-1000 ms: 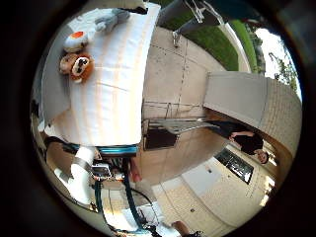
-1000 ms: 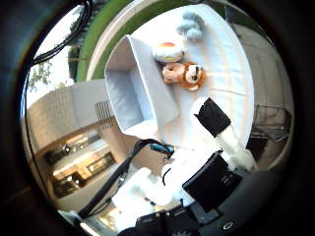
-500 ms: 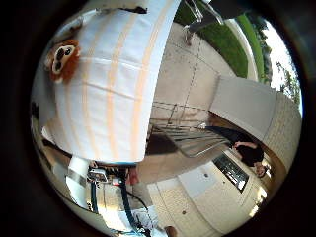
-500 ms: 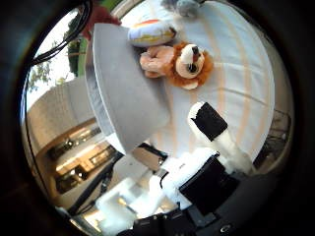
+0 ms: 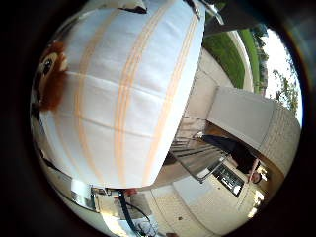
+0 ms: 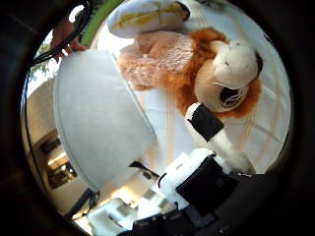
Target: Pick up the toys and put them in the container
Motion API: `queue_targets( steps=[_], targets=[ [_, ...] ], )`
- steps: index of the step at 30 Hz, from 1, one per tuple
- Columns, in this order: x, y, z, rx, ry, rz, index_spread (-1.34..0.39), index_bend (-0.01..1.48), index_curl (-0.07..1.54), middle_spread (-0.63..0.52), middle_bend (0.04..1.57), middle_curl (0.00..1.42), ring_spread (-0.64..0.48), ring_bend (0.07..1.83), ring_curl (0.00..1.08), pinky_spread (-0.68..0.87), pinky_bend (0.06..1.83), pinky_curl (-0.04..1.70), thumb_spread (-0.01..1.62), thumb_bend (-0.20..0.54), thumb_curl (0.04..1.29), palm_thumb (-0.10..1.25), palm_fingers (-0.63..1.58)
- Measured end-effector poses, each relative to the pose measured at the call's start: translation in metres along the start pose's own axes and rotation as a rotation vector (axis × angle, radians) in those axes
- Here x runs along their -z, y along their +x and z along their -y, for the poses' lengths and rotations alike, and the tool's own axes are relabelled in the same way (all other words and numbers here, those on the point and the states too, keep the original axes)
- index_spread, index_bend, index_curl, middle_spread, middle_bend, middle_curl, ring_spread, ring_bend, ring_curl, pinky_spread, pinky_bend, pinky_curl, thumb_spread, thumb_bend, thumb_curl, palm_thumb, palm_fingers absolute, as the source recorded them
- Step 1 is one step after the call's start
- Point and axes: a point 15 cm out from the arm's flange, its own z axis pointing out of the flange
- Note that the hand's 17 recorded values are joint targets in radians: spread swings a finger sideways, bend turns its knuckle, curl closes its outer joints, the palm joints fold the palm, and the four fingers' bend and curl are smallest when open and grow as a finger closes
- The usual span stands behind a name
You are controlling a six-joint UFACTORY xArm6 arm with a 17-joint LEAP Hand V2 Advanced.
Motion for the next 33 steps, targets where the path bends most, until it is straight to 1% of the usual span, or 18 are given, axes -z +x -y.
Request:
queue_targets(
  steps=[2, 3, 5, 6, 7, 8, 9, 10, 12, 13, 14, 15, 17, 18, 23, 28, 33],
  targets=[
    [-0.003, -0.006, 0.003, 0.008, -0.011, -0.006, -0.05, 0.18, 0.30, 0.03, 0.18, 0.32, 0.28, 0.37, 0.34, 0.41, 0.42, 0.24, 1.19, -0.023, 0.34, 0.64, 0.27],
    [-0.004, -0.005, 0.003, 0.010, -0.013, -0.008, -0.05, 0.18, 0.30, 0.03, 0.18, 0.32, 0.28, 0.37, 0.34, 0.41, 0.42, 0.24, 1.19, -0.023, 0.34, 0.64, 0.27],
    [-0.005, -0.008, 0.004, 0.015, -0.015, -0.009, -0.05, 0.17, 0.30, 0.01, 0.22, 0.33, 0.28, 0.42, 0.35, 0.41, 0.42, 0.23, 1.18, -0.020, 0.34, 0.64, 0.41],
    [-0.005, -0.009, 0.004, 0.016, -0.016, -0.010, -0.09, 0.16, 0.29, -0.01, 0.30, 0.36, 0.26, 0.53, 0.38, 0.41, 0.46, 0.24, 1.18, -0.021, 0.34, 0.65, 0.67],
    [-0.005, -0.010, 0.004, 0.021, -0.018, -0.011, -0.11, 0.14, 0.27, -0.03, 0.36, 0.37, 0.25, 0.60, 0.37, 0.41, 0.52, 0.23, 1.18, -0.018, 0.34, 0.65, 0.88],
    [-0.005, -0.010, 0.004, 0.022, -0.020, -0.014, -0.14, 0.11, 0.25, -0.03, 0.41, 0.38, 0.23, 0.64, 0.36, 0.42, 0.57, 0.23, 1.18, -0.014, 0.35, 0.66, 1.01],
    [-0.005, -0.008, 0.002, 0.024, -0.025, -0.019, -0.17, 0.10, 0.24, -0.05, 0.48, 0.42, 0.21, 0.74, 0.40, 0.42, 0.62, 0.25, 1.17, -0.014, 0.35, 0.68, 1.11],
    [-0.005, -0.008, 0.002, 0.027, -0.029, -0.023, -0.21, 0.11, 0.26, -0.06, 0.55, 0.46, 0.18, 0.84, 0.47, 0.42, 0.66, 0.29, 1.17, -0.012, 0.35, 0.69, 1.11],
    [-0.006, -0.009, 0.001, 0.036, -0.034, -0.026, -0.24, 0.14, 0.27, -0.07, 0.64, 0.51, 0.16, 0.95, 0.53, 0.41, 0.71, 0.33, 1.17, -0.003, 0.36, 0.73, 1.15],
    [-0.004, -0.011, -0.001, 0.042, -0.036, -0.025, -0.27, 0.16, 0.27, -0.09, 0.72, 0.56, 0.13, 1.02, 0.57, 0.41, 0.76, 0.36, 1.17, 0.017, 0.38, 0.79, 1.16],
    [-0.003, -0.010, -0.004, 0.038, -0.036, -0.024, -0.29, 0.17, 0.27, -0.09, 0.76, 0.57, 0.12, 1.05, 0.59, 0.41, 0.80, 0.38, 1.17, 0.018, 0.38, 0.80, 1.17],
    [-0.001, -0.008, -0.006, 0.033, -0.034, -0.023, -0.33, 0.21, 0.28, -0.11, 0.81, 0.61, 0.09, 1.09, 0.62, 0.40, 0.90, 0.42, 1.17, 0.036, 0.40, 0.86, 1.19],
    [0.005, -0.008, -0.009, 0.031, -0.023, -0.027, -0.40, 0.28, 0.30, -0.14, 0.90, 0.67, 0.05, 1.15, 0.67, 0.38, 1.03, 0.49, 1.16, 0.048, 0.43, 0.92, 1.16],
    [0.009, -0.008, -0.012, 0.030, -0.021, -0.027, -0.42, 0.29, 0.31, -0.14, 0.92, 0.69, 0.04, 1.16, 0.68, 0.38, 1.05, 0.50, 1.16, 0.049, 0.44, 0.94, 1.14],
    [0.031, -0.019, -0.046, 0.042, -0.068, -0.005, -0.57, 0.48, 0.40, -0.18, 1.05, 0.81, -0.03, 1.26, 0.75, 0.32, 1.22, 0.65, 1.16, 0.021, 0.50, 0.97, 1.01],
    [0.090, -0.031, -0.083, 0.072, 0.012, -0.037, -0.67, 0.60, 0.52, -0.20, 1.13, 0.89, -0.07, 1.34, 0.80, 0.27, 1.31, 0.76, 1.19, -0.008, 0.54, 0.98, 0.90],
    [0.139, -0.058, -0.140, 0.116, 0.064, -0.051, -0.74, 0.69, 0.64, -0.21, 1.21, 0.95, -0.09, 1.41, 0.84, 0.23, 1.36, 0.85, 1.20, -0.012, 0.57, 0.97, 0.81]
  ],
)
